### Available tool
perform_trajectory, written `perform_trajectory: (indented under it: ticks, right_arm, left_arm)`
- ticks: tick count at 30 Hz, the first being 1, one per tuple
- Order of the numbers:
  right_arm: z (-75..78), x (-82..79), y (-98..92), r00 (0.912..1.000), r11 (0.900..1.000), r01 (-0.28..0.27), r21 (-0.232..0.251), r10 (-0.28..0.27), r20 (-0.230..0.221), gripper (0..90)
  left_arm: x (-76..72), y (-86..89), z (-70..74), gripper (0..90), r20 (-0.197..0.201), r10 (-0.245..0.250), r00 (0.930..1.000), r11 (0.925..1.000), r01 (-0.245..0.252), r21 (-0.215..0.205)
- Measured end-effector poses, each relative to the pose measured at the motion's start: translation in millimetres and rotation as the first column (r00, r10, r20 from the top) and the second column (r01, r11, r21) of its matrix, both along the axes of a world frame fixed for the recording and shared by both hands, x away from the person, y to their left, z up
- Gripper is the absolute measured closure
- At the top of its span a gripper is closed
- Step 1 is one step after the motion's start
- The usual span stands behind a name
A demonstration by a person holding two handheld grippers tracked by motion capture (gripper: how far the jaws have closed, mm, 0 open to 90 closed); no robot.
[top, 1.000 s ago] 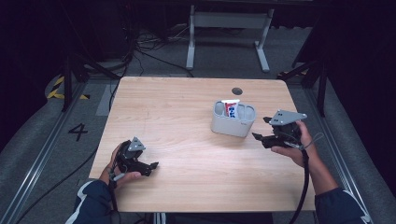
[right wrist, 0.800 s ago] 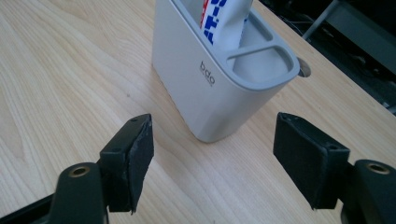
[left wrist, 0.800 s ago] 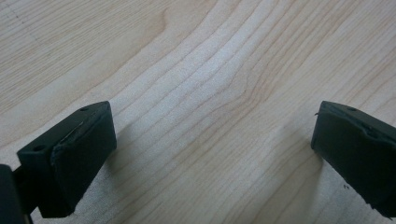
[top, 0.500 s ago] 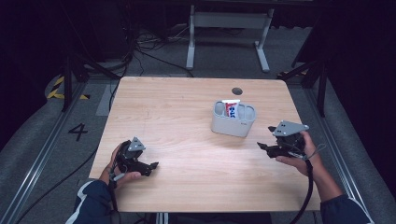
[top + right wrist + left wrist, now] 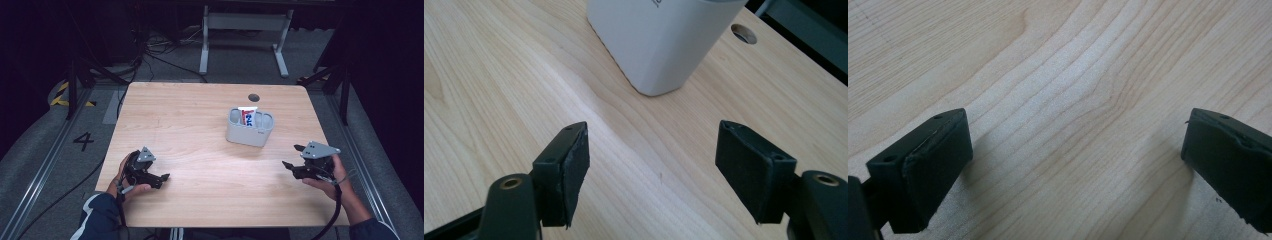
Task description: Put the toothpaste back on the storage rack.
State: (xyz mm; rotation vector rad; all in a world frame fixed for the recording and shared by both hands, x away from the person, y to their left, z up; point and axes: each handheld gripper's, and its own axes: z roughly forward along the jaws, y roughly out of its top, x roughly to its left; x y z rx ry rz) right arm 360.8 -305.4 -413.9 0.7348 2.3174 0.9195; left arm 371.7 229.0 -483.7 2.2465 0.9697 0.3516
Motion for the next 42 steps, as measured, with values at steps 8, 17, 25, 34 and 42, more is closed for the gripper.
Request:
perform_trajectory:
  ticks: [8, 17, 25, 34, 42]
  right_arm:
    - [-15.6, -9.5, -22.6, 0.999, 0.999, 0.04, 0.021, -0.039, -0.023, 29.7]
    - [-35.1, -22.3, -46.9, 0.9935, 0.995, 0.093, 0.026, -0.091, -0.069, 29.0]
    - [-62.5, -30.0, -65.1, 0.9794, 0.99, 0.116, 0.077, -0.102, -0.175, 26.6]
    - [-72.4, -33.3, -79.8, 0.9682, 0.972, 0.159, 0.174, -0.119, -0.22, 23.7]
    - [-72.4, -33.2, -79.8, 0.9684, 0.972, 0.158, 0.173, -0.118, -0.22, 23.6]
  left_arm:
    - [0.0, 0.0, 0.0, 0.4, 0.0, 0.0, 1.0, 1.0, 0.0, 0.0]
    - [-0.3, 0.0, 0.1, 0.4, -0.003, 0.004, 1.0, 1.0, -0.004, 0.001]
    - [0.0, 0.0, 0.0, 0.3, 0.0, 0.002, 1.0, 1.0, -0.002, 0.0]
    - [-0.1, -0.2, 0.3, 0.3, 0.001, 0.007, 1.0, 1.0, -0.007, 0.005]
    - [-0.3, -0.5, 0.2, 0.3, -0.002, 0.009, 1.0, 1.0, -0.009, 0.001]
